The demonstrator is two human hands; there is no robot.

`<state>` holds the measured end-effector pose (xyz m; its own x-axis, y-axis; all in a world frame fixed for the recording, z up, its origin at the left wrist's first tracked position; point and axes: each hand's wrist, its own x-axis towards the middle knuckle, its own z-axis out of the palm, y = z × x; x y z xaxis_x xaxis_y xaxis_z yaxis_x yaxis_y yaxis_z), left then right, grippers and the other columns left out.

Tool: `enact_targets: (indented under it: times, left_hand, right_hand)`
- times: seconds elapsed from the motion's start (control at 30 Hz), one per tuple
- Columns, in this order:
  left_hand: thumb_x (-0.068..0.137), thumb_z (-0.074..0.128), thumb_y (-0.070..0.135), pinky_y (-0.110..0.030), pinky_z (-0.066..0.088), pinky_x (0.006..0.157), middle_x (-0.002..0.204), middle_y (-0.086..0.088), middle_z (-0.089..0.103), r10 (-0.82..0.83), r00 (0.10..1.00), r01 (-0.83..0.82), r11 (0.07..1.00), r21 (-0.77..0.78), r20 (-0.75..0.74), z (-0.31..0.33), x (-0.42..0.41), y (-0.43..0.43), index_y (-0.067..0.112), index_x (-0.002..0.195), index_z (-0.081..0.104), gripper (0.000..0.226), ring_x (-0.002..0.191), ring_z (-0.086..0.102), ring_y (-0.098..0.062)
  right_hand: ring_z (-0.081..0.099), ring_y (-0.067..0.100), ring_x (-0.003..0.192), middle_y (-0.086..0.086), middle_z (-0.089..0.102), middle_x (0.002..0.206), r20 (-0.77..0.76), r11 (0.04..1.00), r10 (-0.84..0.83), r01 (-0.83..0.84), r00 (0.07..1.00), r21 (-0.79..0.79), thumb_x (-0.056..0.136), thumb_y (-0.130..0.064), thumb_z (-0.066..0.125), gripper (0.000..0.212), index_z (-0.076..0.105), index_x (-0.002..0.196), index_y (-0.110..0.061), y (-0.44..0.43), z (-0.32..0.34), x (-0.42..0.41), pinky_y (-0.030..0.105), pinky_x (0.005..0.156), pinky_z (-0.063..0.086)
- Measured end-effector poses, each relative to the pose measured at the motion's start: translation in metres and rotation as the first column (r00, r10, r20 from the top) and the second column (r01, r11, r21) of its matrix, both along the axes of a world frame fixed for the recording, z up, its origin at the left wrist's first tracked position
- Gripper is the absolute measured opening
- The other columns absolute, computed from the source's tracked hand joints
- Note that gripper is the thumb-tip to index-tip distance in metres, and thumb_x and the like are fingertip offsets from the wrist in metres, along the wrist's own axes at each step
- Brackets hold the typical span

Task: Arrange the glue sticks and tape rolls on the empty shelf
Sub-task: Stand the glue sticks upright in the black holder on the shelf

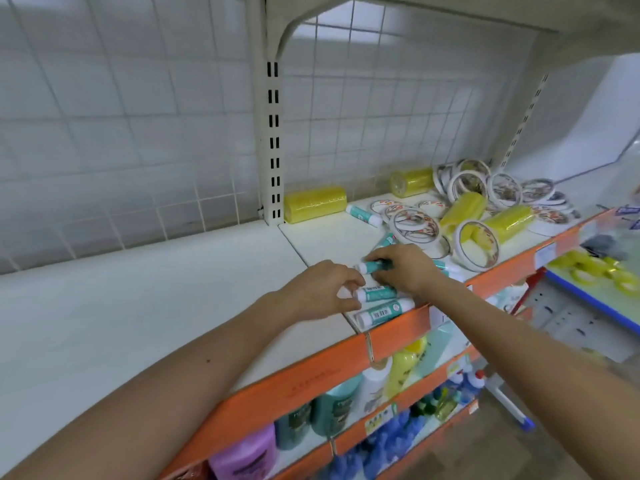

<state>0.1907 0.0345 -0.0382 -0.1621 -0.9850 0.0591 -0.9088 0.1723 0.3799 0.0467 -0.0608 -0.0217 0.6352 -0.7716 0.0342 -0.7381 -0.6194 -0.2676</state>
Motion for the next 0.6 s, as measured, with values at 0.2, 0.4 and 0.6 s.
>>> enact_targets:
  times: [0.2, 0.4, 0.6]
  left_hand:
    - [0.089, 0.056, 0.023, -0.024, 0.04, 0.082, 0.109, -0.004, 0.065, 0.129, 0.987, -0.138, 0.986, -0.09, -0.091, 0.0, -0.002, 0.014, 0.016, 0.116, 0.062, 0.029, 0.098, 0.057, -0.016]
    - [0.09, 0.056, 0.026, -0.019, 0.039, 0.07, 0.102, -0.001, 0.067, 0.28, 0.939, -0.32, 0.923, -0.212, -0.198, 0.0, 0.027, 0.059, 0.019, 0.11, 0.066, 0.024, 0.089, 0.06, -0.013]
    - [0.09, 0.056, 0.026, -0.021, 0.045, 0.077, 0.1, 0.001, 0.068, 0.428, 0.874, -0.478, 0.845, -0.24, -0.232, 0.003, 0.075, 0.129, 0.02, 0.109, 0.068, 0.023, 0.085, 0.059, -0.009]
  right_hand:
    - [0.059, 0.022, 0.101, 0.003, 0.068, 0.108, 0.06, 0.992, 0.123, -0.121, 0.991, -0.036, 0.083, -0.017, 0.058, 0.03, 0.065, 0.111, -0.025, -0.011, 0.001, 0.001, 0.028, 0.079, 0.044]
    - [0.056, 0.02, 0.11, 0.004, 0.064, 0.119, 0.16, 0.983, 0.182, -0.181, 0.97, -0.021, 0.084, -0.019, 0.062, 0.033, 0.062, 0.117, -0.02, 0.006, 0.01, 0.035, 0.022, 0.088, 0.038]
    - [0.058, 0.02, 0.102, 0.004, 0.067, 0.111, 0.222, 0.946, 0.319, -0.325, 0.921, -0.008, 0.082, -0.016, 0.064, 0.03, 0.066, 0.112, -0.018, 0.05, 0.01, 0.096, 0.02, 0.084, 0.038]
